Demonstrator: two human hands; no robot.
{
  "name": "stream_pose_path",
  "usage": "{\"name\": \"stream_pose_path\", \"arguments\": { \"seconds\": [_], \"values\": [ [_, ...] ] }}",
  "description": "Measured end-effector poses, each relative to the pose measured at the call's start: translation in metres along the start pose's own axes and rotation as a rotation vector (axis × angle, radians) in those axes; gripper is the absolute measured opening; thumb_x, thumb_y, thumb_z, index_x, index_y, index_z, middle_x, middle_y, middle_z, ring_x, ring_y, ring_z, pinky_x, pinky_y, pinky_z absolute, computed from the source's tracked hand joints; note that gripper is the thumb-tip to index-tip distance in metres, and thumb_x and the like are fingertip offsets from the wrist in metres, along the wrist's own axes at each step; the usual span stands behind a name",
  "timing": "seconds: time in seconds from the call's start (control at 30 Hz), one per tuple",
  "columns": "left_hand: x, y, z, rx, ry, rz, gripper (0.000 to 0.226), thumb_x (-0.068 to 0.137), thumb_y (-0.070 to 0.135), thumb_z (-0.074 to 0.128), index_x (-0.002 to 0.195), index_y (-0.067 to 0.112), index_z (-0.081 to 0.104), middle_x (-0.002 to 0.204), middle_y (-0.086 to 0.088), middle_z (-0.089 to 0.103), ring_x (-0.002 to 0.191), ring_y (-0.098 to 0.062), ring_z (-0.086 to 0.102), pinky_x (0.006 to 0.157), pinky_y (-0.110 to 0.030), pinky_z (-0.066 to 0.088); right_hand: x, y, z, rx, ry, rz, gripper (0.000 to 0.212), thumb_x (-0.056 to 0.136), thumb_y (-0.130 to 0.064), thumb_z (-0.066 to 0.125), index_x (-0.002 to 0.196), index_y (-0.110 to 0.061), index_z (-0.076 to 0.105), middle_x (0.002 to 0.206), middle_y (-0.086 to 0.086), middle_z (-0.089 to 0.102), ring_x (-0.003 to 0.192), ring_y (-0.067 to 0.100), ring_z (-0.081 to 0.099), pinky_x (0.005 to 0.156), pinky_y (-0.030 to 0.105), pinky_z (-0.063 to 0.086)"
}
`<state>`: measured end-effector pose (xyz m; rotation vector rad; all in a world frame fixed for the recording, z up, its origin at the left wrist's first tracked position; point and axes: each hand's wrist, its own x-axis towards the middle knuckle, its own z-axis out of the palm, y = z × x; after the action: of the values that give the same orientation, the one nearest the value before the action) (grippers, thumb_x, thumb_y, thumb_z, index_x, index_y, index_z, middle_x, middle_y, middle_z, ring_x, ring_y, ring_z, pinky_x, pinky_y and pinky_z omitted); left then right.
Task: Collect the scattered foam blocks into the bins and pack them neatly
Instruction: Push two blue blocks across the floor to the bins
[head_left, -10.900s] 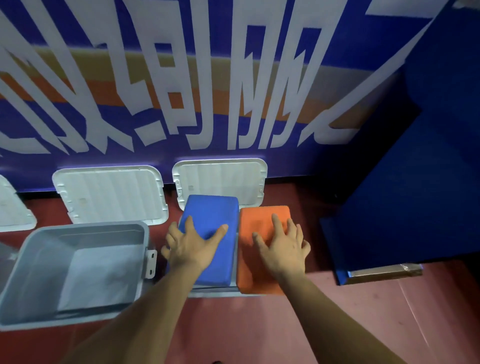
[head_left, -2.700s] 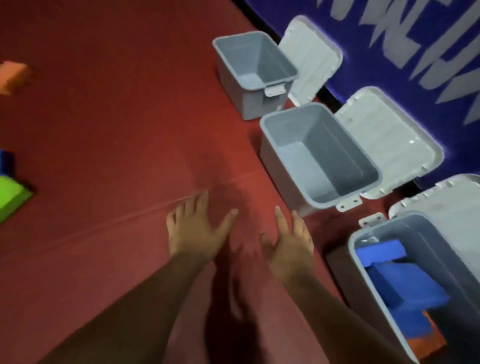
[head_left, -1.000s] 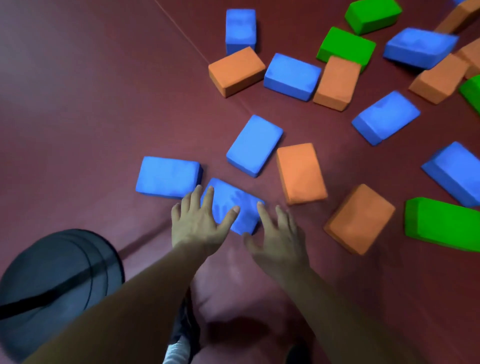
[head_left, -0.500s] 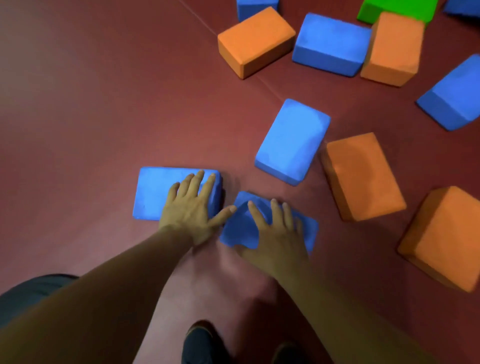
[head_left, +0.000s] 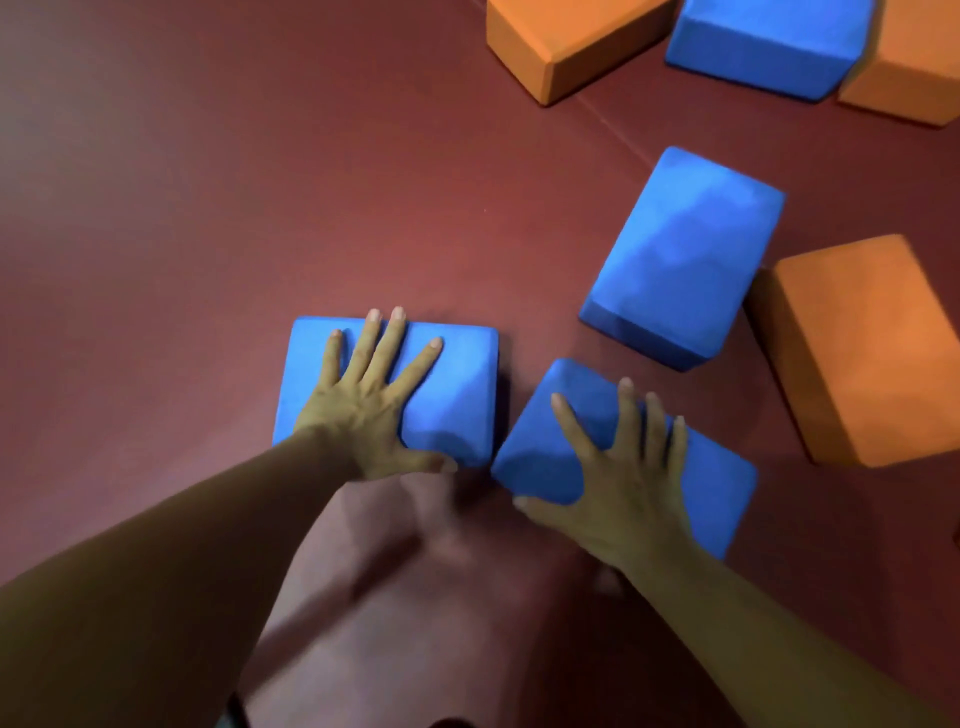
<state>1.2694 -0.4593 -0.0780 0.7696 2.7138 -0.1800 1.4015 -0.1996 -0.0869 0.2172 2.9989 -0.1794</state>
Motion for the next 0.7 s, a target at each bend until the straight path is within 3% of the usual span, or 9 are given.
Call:
{"name": "stream_pose_path", "arguments": {
  "seconds": [0.13, 0.2, 0.27, 0.37, 0.47, 0.53, 0.6, 0.67, 0.7],
  "values": [
    [0.013, -0.009, -0.002, -0.023, 0.010, -0.015, 0.142, 0.049, 0.104, 0.022, 0.162, 0.020, 0.011, 0.168, -0.019, 0.005, 0.155, -0.040, 0.000, 0.121, -0.064, 0.004, 0.019, -0.014, -0.001, -0.028, 0.029, 0.088, 0.118, 0.054, -0.099, 0.048, 0.156, -0.042, 0.033, 0.160, 0.027, 0.023, 0.141, 0.051, 0.030, 0.114, 0.069, 0.020],
    [0.019, -0.008, -0.006, -0.057, -0.005, -0.081, 0.146, 0.045, 0.108, 0.017, 0.163, 0.022, 0.006, 0.167, -0.020, 0.007, 0.154, -0.041, -0.003, 0.121, -0.063, 0.000, 0.022, -0.014, 0.000, -0.055, 0.059, 0.123, 0.114, 0.059, -0.100, 0.044, 0.156, -0.040, 0.035, 0.159, 0.029, 0.025, 0.139, 0.050, 0.033, 0.112, 0.068, 0.024],
    [0.023, 0.002, -0.009, -0.103, -0.013, -0.201, 0.147, 0.044, 0.110, 0.011, 0.162, 0.024, 0.002, 0.164, -0.024, 0.007, 0.153, -0.042, -0.003, 0.121, -0.061, -0.002, 0.026, -0.014, 0.001, -0.057, 0.098, 0.215, 0.110, 0.066, -0.101, 0.039, 0.156, -0.038, 0.035, 0.157, 0.032, 0.027, 0.136, 0.052, 0.036, 0.109, 0.069, 0.028],
    [0.026, 0.027, -0.014, -0.211, 0.004, -0.473, 0.140, 0.049, 0.109, 0.014, 0.161, 0.028, -0.003, 0.162, -0.026, 0.007, 0.150, -0.043, 0.007, 0.119, -0.058, 0.010, 0.035, -0.019, -0.003, 0.003, 0.094, 0.357, 0.111, 0.066, -0.101, 0.037, 0.158, -0.038, 0.030, 0.157, 0.035, 0.024, 0.136, 0.051, 0.036, 0.106, 0.069, 0.030],
    [0.025, 0.043, -0.017, -0.260, -0.056, -0.616, 0.137, 0.050, 0.110, 0.018, 0.159, 0.033, -0.012, 0.165, -0.021, -0.001, 0.148, -0.041, 0.013, 0.113, -0.057, 0.020, 0.026, -0.009, -0.007, -0.034, 0.037, 0.281, 0.119, 0.060, -0.103, 0.037, 0.159, -0.039, 0.026, 0.159, 0.035, 0.021, 0.134, 0.049, 0.036, 0.104, 0.068, 0.031],
    [0.020, 0.043, -0.016, -0.232, -0.073, -0.596, 0.142, 0.044, 0.112, 0.014, 0.158, 0.033, -0.018, 0.166, -0.020, -0.004, 0.147, -0.040, 0.014, 0.111, -0.057, 0.023, 0.013, 0.004, -0.007, -0.075, -0.047, 0.181, 0.126, 0.053, -0.104, 0.040, 0.160, -0.041, 0.018, 0.161, 0.031, 0.015, 0.140, 0.049, 0.029, 0.107, 0.072, 0.026],
    [0.017, 0.042, -0.012, -0.199, -0.102, -0.533, 0.148, 0.039, 0.114, 0.016, 0.156, 0.032, -0.022, 0.166, -0.018, -0.004, 0.151, -0.038, 0.002, 0.114, -0.060, 0.017, 0.005, 0.013, -0.004, -0.064, -0.117, 0.154, 0.130, 0.049, -0.105, 0.041, 0.160, -0.047, 0.006, 0.164, 0.027, 0.006, 0.146, 0.051, 0.017, 0.109, 0.074, 0.023],
    [0.019, 0.043, -0.011, -0.226, -0.107, -0.495, 0.149, 0.039, 0.113, 0.027, 0.156, 0.034, -0.021, 0.162, -0.019, 0.002, 0.152, -0.038, -0.003, 0.117, -0.063, 0.009, 0.003, 0.014, -0.003, -0.059, -0.084, 0.161, 0.127, 0.050, -0.103, 0.044, 0.160, -0.047, 0.012, 0.163, 0.026, 0.009, 0.143, 0.052, 0.023, 0.106, 0.071, 0.029],
    [0.021, 0.044, -0.013, -0.259, -0.091, -0.496, 0.148, 0.039, 0.111, 0.032, 0.156, 0.036, -0.017, 0.159, -0.019, 0.009, 0.151, -0.037, 0.004, 0.117, -0.065, 0.009, 0.004, 0.013, -0.003, -0.062, -0.053, 0.156, 0.124, 0.052, -0.101, 0.046, 0.159, -0.045, 0.019, 0.162, 0.027, 0.013, 0.138, 0.051, 0.030, 0.102, 0.069, 0.033]
  ]
}}
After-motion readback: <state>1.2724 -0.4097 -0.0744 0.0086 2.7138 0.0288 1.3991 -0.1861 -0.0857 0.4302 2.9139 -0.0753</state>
